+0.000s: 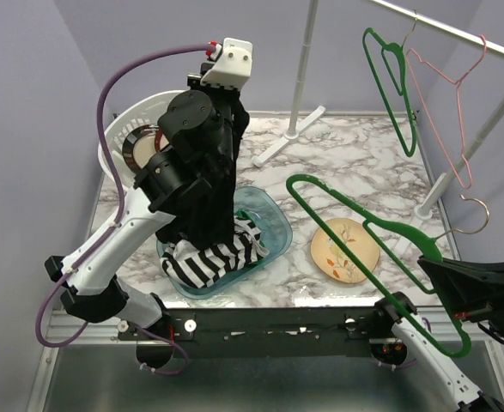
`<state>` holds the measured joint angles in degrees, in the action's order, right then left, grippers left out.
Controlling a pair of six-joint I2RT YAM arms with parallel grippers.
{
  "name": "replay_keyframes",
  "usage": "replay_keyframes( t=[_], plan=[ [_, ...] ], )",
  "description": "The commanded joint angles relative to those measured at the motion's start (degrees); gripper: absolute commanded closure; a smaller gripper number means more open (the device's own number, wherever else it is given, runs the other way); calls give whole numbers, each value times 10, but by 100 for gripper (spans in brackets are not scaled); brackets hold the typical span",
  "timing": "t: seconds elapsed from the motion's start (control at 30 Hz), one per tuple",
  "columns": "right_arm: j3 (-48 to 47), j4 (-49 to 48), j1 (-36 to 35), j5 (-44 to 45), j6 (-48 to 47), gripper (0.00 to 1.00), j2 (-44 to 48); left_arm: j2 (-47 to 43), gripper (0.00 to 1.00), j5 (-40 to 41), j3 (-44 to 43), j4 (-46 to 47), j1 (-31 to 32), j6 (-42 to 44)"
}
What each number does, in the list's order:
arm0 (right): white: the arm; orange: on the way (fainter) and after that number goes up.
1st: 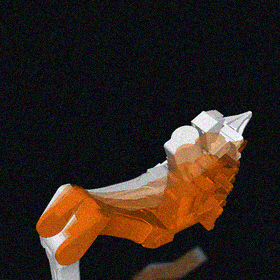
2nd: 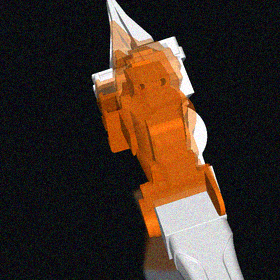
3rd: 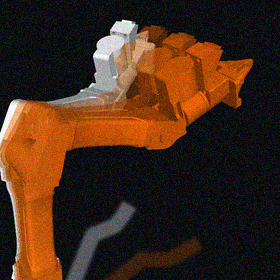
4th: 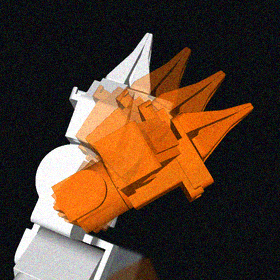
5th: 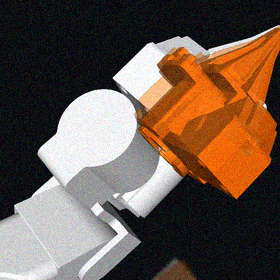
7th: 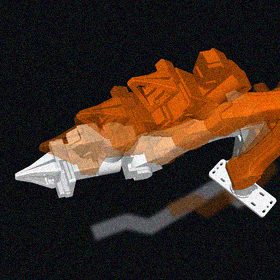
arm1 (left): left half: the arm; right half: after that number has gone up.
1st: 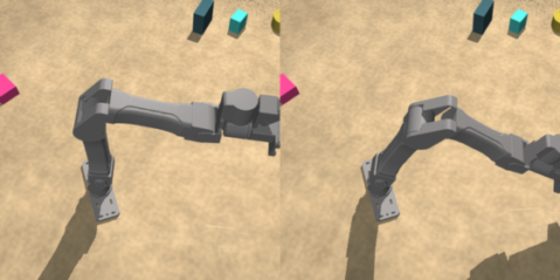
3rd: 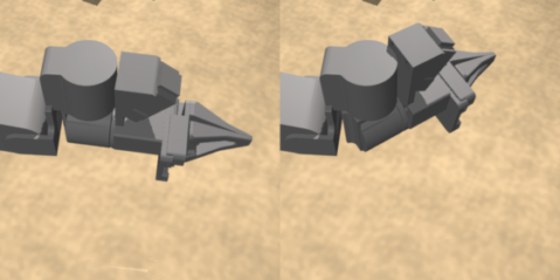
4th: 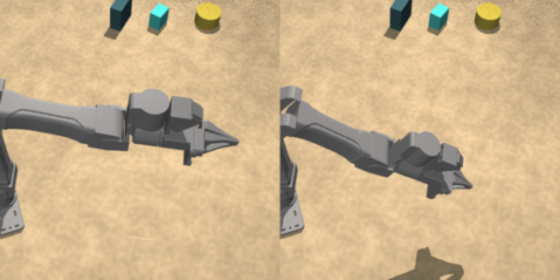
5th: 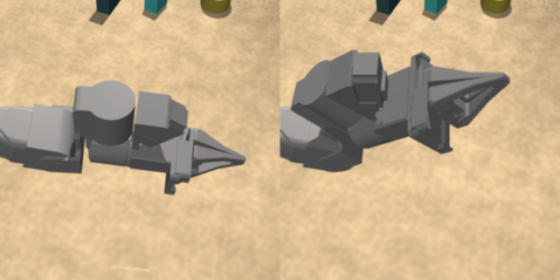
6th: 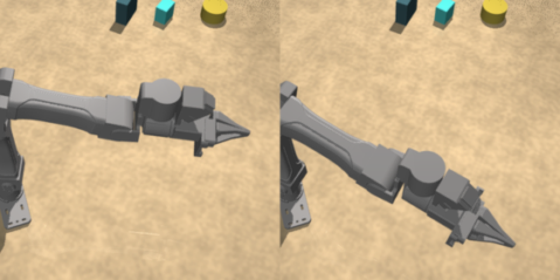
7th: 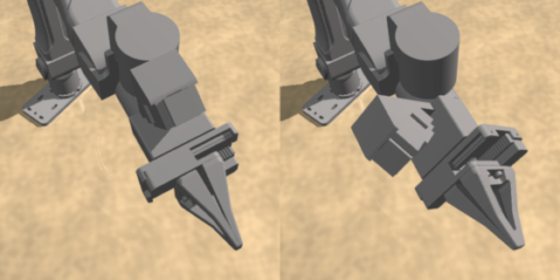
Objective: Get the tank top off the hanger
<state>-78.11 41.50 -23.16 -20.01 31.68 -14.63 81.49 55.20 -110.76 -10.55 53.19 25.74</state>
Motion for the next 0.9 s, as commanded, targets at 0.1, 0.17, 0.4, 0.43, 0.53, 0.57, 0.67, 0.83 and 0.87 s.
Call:
replay_keyframes(
  t=[0.1, 0.17, 0.4, 0.43, 0.53, 0.57, 0.67, 0.83, 0.87],
  plan=[
    [5, 51, 2, 167, -16, 99, 13, -53, 100, -79, -73, -115, -3, -134],
    [25, 47, 2, 182, -16, 99, 25, -83, 100, -133, -68, -142, -2, -161],
    [49, 33, 2, 281, -20, 99, 56, -147, 100, -237, -93, -214, -3, -285],
    [49, 33, 2, 284, -21, 99, 55, -158, 100, -245, -90, -214, -3, -293],
    [56, 30, 2, 275, -20, 99, 52, -172, 100, -274, -77, -210, -3, -320],
    [59, 27, 2, 273, -19, 99, 52, -172, 100, -282, -73, -211, -3, -329],
    [63, 27, 2, 276, -18, 99, 52, -165, 100, -307, -74, -210, -3, -341],
    [65, 27, 2, 291, -23, 99, 58, -112, 100, -340, -118, -229, -3, -376],
    [64, 30, 2, 295, -25, 99, 59, -106, 100, -360, -131, -229, -2, -379]
  ],
)
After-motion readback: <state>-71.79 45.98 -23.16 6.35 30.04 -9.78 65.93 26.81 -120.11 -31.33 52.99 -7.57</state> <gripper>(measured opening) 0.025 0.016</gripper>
